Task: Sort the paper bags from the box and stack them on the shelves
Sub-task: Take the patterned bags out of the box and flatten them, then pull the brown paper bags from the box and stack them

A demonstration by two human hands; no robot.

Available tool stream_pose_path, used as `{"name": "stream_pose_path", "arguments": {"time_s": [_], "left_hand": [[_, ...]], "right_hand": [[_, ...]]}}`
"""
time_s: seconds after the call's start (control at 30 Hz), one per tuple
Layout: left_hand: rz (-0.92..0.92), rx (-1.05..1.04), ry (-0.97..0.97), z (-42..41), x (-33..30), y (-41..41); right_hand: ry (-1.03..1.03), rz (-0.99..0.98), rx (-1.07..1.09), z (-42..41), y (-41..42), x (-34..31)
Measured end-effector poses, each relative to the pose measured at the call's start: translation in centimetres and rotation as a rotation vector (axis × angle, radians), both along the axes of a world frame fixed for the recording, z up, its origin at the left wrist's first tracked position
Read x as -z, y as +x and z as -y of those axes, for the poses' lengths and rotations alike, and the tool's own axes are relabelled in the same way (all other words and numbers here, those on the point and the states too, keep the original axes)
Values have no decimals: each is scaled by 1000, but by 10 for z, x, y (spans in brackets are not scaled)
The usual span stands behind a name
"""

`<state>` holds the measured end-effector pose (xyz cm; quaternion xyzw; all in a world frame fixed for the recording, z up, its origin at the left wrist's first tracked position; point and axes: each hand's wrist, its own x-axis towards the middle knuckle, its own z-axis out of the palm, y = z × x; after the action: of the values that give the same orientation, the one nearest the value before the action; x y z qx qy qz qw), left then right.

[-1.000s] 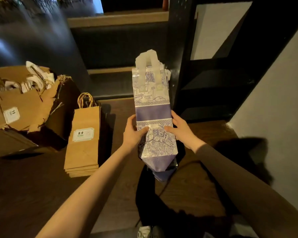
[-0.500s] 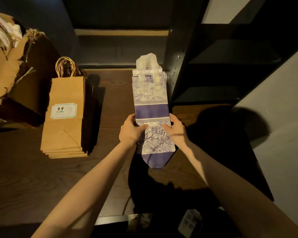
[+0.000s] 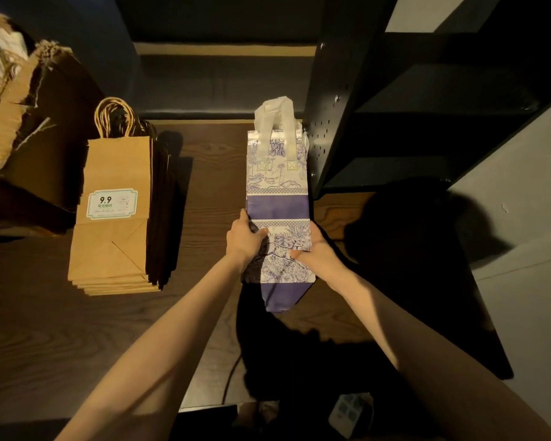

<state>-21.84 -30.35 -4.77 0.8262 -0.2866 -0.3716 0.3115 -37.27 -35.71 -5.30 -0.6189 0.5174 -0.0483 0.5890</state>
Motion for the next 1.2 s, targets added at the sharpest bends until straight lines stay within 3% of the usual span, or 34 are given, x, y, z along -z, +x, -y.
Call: {"name": "stream_pose_path", "arguments": {"time_s": [0.3,0.43,0.67,0.87,1.2], "left_hand": [[-222,29,12,2,-5,-4],[-268,30,-20,-1,-22,-1],[-136,5,-60,-6,-56,23],[-137,103,-182,-12,-119,36],[39,193,-427,-42,-221,106]], "right_hand": [[33,-107,-42,13,-2,-11],[6,23,71,15,1,-26],[-308,-93,143,21,-2,-70],[-455,-15,46,11,12,-133],[-654,116,-82,-8,103,-227]]}}
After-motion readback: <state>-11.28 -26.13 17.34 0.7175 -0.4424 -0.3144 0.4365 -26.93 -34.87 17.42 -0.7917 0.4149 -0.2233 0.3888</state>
